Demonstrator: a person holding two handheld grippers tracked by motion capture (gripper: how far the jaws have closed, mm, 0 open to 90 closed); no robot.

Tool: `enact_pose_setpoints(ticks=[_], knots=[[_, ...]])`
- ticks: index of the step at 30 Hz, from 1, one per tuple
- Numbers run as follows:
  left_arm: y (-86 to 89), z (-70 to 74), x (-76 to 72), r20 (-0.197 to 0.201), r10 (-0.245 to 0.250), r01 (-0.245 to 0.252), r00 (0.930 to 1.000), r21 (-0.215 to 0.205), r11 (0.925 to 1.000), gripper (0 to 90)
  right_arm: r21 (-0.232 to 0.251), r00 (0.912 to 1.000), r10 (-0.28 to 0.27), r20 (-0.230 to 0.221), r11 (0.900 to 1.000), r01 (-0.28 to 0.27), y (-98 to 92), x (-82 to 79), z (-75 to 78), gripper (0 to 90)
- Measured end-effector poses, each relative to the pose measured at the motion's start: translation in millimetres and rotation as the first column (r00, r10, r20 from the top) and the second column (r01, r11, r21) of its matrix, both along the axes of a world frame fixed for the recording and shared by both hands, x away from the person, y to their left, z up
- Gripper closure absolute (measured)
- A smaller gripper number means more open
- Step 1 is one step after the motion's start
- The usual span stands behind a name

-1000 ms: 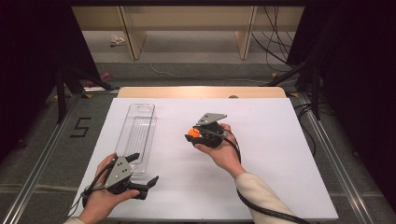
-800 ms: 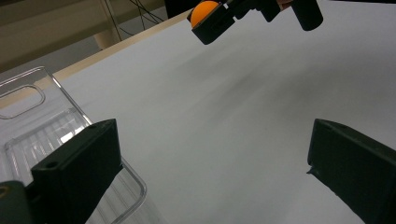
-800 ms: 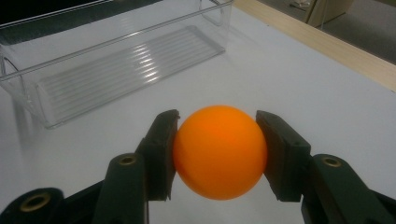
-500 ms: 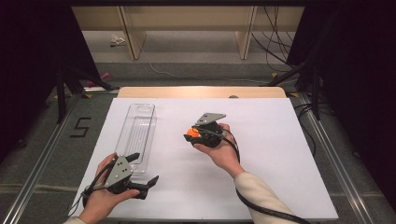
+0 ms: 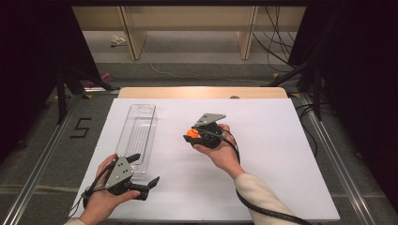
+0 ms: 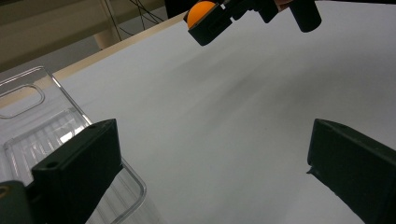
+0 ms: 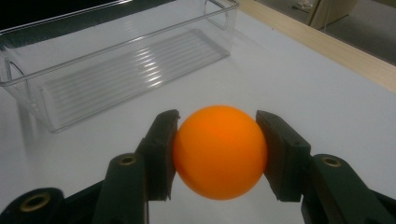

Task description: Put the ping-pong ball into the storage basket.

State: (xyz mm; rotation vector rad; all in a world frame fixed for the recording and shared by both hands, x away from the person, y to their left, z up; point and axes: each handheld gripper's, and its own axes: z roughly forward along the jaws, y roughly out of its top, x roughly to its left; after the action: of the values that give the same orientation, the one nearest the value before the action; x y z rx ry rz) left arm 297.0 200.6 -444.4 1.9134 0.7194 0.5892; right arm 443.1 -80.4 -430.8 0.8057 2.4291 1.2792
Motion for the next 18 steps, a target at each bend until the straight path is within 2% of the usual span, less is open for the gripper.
enact_pose_setpoints(ticks=[18], knots=[[-1.9,-0.3,0.0,0.0,-0.009,0.009,1.0,0.002,1.0,2.5,0.008,0.9999,0.012,0.01,1.0,-0.012,10.5,1.1,4.1,51.5]])
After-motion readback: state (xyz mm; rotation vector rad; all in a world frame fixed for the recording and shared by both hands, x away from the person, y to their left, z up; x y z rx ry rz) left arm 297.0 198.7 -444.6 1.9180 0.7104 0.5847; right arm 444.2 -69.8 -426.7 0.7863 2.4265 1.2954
